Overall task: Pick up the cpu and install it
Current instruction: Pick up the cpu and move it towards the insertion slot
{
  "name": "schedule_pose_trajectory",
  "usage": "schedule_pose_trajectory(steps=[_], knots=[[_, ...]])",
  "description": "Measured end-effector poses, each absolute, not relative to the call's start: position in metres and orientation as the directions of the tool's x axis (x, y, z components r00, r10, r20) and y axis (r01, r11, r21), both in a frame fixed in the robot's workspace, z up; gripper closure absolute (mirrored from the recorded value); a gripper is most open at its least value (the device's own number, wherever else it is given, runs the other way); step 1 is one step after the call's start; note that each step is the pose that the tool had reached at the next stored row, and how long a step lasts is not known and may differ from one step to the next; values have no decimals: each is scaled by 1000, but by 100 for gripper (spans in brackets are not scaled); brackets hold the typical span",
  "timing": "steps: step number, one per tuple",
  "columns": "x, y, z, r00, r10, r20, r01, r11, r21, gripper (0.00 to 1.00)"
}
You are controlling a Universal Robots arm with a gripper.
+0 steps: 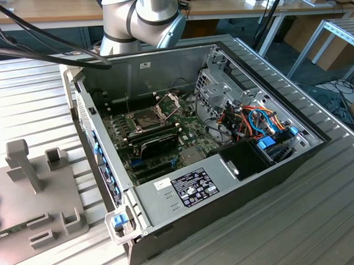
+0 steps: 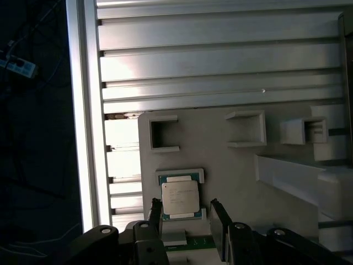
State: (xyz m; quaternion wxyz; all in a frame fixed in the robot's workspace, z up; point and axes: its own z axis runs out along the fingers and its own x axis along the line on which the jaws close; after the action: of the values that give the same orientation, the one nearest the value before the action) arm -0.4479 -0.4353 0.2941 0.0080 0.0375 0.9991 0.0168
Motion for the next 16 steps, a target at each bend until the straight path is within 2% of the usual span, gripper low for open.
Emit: schedule_pose_trajectory(steps=[16], knots=[[-448, -435, 291, -997, 75, -15, 75, 997, 34, 52]])
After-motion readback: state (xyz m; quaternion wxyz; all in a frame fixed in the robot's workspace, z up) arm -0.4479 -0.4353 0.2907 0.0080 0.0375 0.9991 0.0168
